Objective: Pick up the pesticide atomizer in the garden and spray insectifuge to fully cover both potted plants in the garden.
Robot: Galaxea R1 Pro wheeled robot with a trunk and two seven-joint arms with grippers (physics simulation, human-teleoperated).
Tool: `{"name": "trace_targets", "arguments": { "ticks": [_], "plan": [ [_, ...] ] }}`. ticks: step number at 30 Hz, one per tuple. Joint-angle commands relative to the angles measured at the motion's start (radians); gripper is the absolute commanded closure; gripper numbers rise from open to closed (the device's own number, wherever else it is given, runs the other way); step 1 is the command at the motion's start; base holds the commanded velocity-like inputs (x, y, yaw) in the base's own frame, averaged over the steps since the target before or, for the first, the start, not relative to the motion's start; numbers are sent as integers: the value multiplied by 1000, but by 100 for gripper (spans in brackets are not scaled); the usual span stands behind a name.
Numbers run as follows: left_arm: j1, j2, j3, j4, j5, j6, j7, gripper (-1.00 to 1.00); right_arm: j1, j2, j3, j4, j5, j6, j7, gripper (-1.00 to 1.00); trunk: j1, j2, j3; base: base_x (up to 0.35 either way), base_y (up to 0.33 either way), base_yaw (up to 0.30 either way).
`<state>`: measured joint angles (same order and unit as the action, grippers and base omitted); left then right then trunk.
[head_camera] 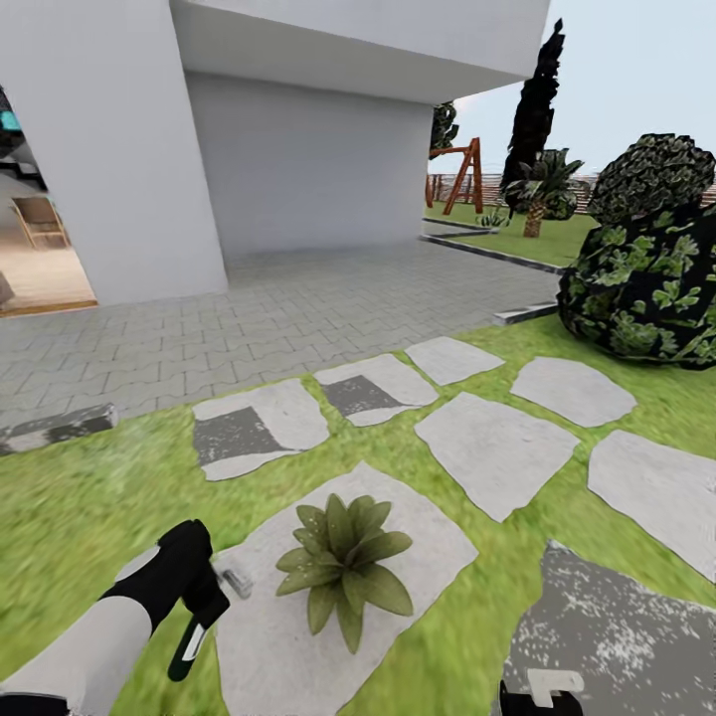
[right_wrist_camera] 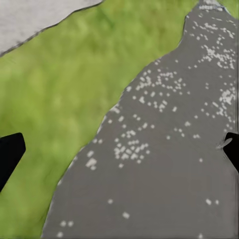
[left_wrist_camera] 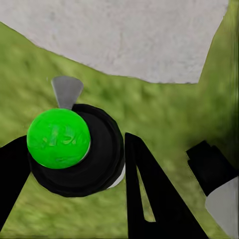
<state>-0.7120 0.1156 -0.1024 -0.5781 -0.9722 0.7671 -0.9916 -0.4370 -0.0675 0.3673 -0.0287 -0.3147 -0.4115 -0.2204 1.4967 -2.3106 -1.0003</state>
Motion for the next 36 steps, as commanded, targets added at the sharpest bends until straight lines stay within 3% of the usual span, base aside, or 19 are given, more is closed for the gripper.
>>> {"name": "trace_targets", "arguments": {
  "ticks": [1, 6, 14, 23, 25, 27, 32, 36],
  "plan": [
    [-5, -1, -6, -3, -7, 39, -9, 100, 0, 0, 9, 0, -7, -1, -3, -100, 0, 0, -1, 0, -262, 12],
    [-12, -2, -8, -3, -6, 65, -12, 100, 0, 0, 9, 0, -7, -1, -3, -100, 0, 0, -1, -110, -258, 25],
    [-14, -7, -8, -4, -5, 67, -13, 100, 0, 0, 9, 0, -7, -1, -4, -100, 0, 0, -1, -150, -250, 250],
    [-15, -19, -8, -5, -4, 67, -14, 100, 0, -6, 8, 0, -7, -1, -4, -100, 0, 0, -1, 104, -241, 30],
    [-70, -19, -11, -2, -5, 68, -63, 100, 0, -4, 9, 0, -7, -1, -4, -100, 0, 0, -1, 243, -182, 8],
    [-103, -21, -12, -2, -34, 78, -118, 100, 0, -3, 9, 0, -7, -1, -4, -100, 0, 0, -1, 178, -114, 158],
    [-113, -48, -11, -2, -155, 101, -178, 100, 0, -3, 9, 0, -7, -1, -4, -100, 0, 0, -1, 33, -19, 260],
    [-113, -52, -11, -2, -181, 102, -219, 100, 0, -4, 9, 0, -8, -1, -4, -100, 0, 0, -1, 2, -1, 160]
  ]
}}
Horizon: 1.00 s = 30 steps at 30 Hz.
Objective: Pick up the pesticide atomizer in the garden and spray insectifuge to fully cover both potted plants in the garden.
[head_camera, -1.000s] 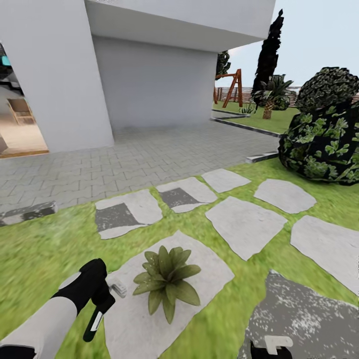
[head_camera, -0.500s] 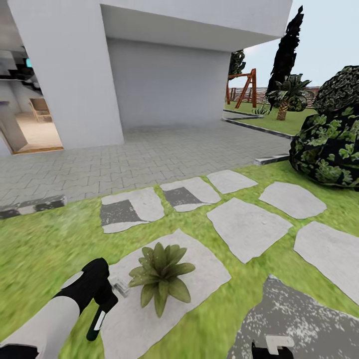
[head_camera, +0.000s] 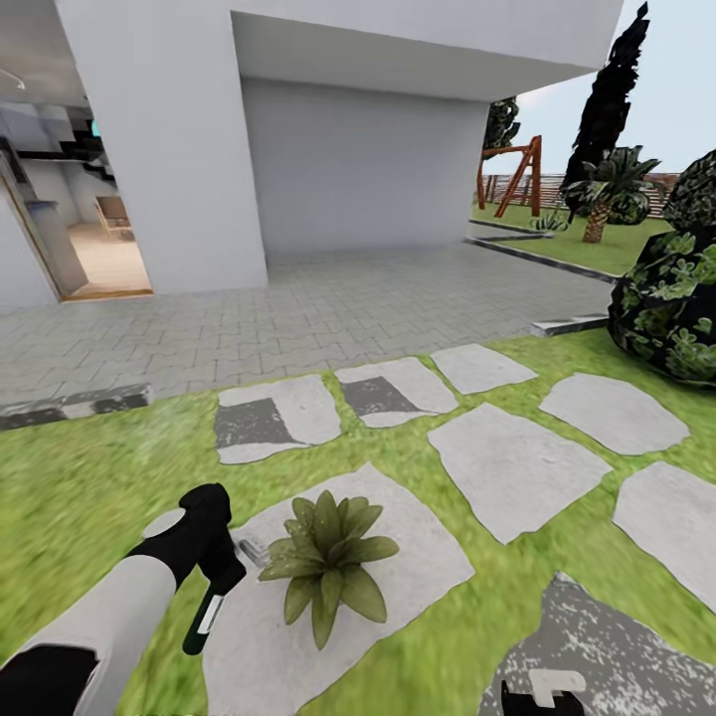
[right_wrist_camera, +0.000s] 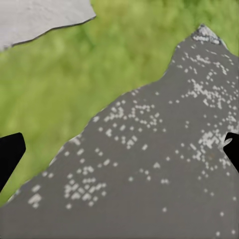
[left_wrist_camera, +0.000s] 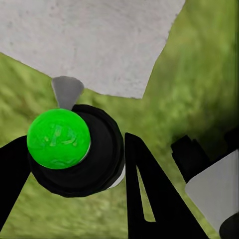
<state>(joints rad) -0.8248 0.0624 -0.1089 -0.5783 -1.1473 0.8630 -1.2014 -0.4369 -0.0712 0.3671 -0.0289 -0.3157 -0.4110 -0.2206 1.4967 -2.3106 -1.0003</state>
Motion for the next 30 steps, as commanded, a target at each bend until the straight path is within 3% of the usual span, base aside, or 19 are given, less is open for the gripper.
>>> {"name": "trace_targets", "arguments": {
  "ticks": [1, 9, 21, 28, 30],
  "plan": [
    [0, 1, -5, -2, -7, 7, -10, 100, 0, 0, 9, 0, -7, -2, -3, -100, 0, 0, -1, 0, 0, 35],
    [6, 5, -5, -2, -9, 7, -12, 100, 0, -1, 9, 0, -7, -2, -3, -100, 0, 0, -1, -41, -195, 15],
    [12, 4, -7, -1, -9, 7, -5, 100, 0, 1, 9, 0, -6, -2, -3, -100, 0, 0, -1, -204, -217, 235],
    [15, 18, -7, 0, -11, 8, 4, 100, 0, 1, 9, 0, -6, -2, -3, -100, 0, 0, -1, 116, -233, 55],
    [16, 19, -7, 1, -31, 8, 16, 100, 0, 1, 9, 0, -6, -2, -3, -100, 0, 0, -1, 238, -189, 236]
  ]
}}
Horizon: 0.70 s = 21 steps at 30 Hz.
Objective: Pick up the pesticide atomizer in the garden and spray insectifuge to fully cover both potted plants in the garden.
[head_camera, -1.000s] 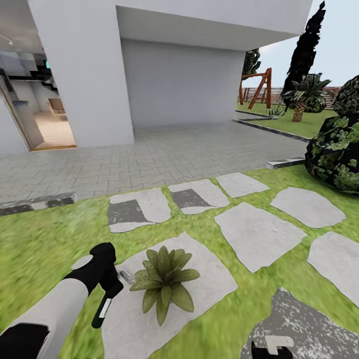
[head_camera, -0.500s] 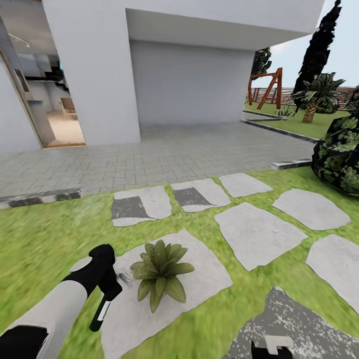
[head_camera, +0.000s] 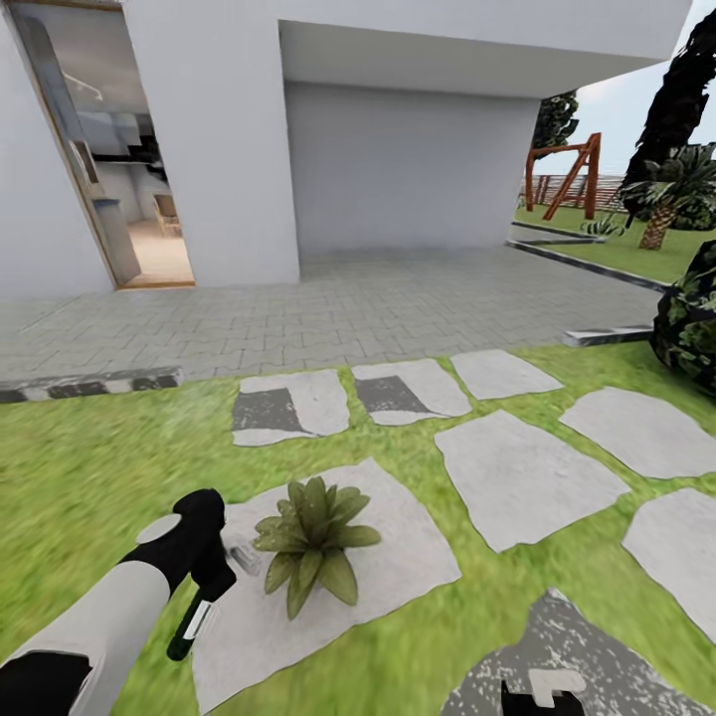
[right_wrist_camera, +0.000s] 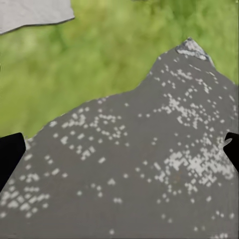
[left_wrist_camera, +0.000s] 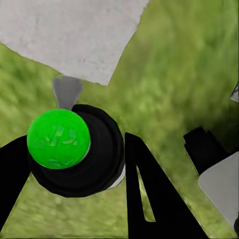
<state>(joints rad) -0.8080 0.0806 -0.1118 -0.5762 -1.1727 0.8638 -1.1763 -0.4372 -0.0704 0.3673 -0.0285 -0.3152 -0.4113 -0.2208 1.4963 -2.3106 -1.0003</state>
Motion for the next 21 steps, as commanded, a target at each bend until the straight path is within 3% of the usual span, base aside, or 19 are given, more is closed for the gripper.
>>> {"name": "trace_targets", "arguments": {
  "ticks": [1, 5, 10, 21],
  "plan": [
    [0, 0, -2, 0, -30, 7, 5, 100, 0, 0, 9, -1, -7, -1, -3, -100, 0, 0, -1, 242, -186, 269],
    [0, -3, 4, 9, -48, 6, 13, 100, 0, 0, 9, -1, -7, -1, -3, -100, 0, 0, -1, 216, -152, 276],
    [0, -15, 3, 14, -40, 6, 12, 100, 0, 0, 9, -1, -7, -1, -3, -100, 0, 0, -1, 22, -29, 207],
    [0, -3, 9, 15, -41, 6, 15, 100, 0, -2, 9, -1, -5, -1, -3, -100, 0, 0, -1, -185, -203, 6]
  ]
}}
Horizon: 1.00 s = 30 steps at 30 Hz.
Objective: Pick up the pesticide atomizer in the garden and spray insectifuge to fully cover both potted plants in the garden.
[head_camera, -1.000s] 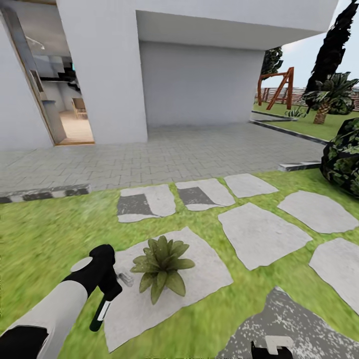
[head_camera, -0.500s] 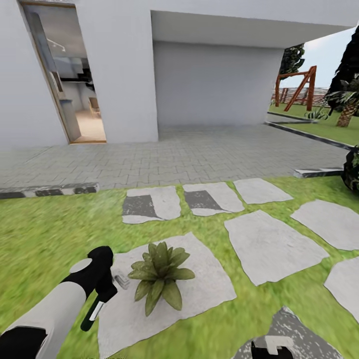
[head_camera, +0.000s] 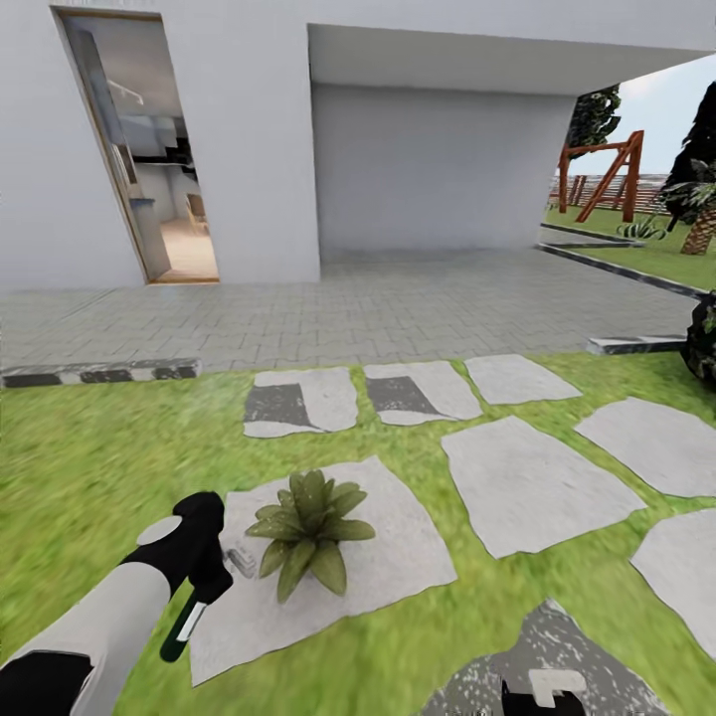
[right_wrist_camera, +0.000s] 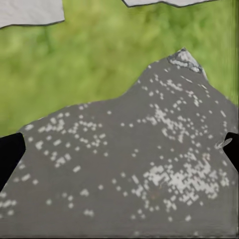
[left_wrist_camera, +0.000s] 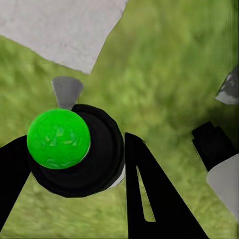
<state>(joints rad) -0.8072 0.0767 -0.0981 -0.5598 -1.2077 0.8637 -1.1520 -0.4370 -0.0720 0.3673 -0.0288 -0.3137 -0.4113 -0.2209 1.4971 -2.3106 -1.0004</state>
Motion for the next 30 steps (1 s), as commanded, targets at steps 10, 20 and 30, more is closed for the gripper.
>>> {"name": "trace_targets", "arguments": {
  "ticks": [10, 20, 30],
  "plan": [
    [1, -1, -1, -9, -3, 14, -10, 100, 0, 1, 9, 0, -8, -1, -3, -100, -1, 0, -1, -220, -202, 179],
    [0, 0, 3, -15, -2, 15, -11, 100, 0, 1, 9, 0, -7, -1, -3, -100, -1, 0, -1, 84, -257, 118],
    [-18, -6, -4, -17, -7, 25, -19, 100, 0, 3, 9, 0, -7, -1, -3, -100, -1, 0, -1, 44, -227, 163]
  ]
}}
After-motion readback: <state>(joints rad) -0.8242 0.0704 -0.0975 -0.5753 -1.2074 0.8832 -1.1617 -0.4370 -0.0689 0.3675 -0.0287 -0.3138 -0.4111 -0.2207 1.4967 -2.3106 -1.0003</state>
